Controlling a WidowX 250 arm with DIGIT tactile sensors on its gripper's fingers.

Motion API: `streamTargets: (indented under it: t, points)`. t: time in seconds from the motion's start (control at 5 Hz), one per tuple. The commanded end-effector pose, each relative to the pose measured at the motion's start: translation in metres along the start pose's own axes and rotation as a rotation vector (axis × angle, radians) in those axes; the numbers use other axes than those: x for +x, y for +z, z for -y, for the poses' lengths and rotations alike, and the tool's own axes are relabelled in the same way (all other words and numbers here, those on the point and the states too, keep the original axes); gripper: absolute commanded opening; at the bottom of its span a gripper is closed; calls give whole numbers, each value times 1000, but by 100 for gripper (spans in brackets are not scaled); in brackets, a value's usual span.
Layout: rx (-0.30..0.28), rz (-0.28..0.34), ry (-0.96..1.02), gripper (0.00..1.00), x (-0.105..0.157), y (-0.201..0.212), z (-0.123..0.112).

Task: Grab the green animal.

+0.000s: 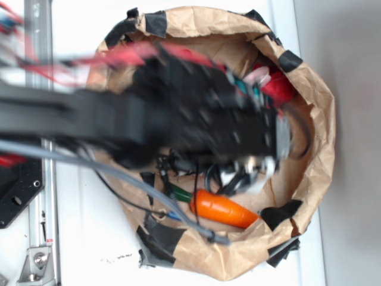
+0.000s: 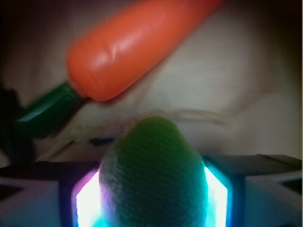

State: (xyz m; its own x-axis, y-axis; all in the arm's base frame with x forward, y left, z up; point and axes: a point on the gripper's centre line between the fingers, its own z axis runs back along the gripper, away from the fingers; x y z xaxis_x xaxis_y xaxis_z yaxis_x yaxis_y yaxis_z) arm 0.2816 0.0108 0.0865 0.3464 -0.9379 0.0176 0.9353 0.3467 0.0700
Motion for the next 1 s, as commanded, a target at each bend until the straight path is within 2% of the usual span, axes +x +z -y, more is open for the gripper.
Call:
streamTargets:
  t: [0.0, 0.2, 0.4, 0.6, 0.8]
  points:
    - [-25, -26, 501, 0, -19, 118, -6]
    - [-76, 111, 756, 0, -33, 122, -11]
    - [-130, 102, 1013, 0, -29, 124, -3]
    - [-79, 114, 1260, 0, -32, 122, 2]
    - [-99, 112, 1377, 0, -32, 118, 4]
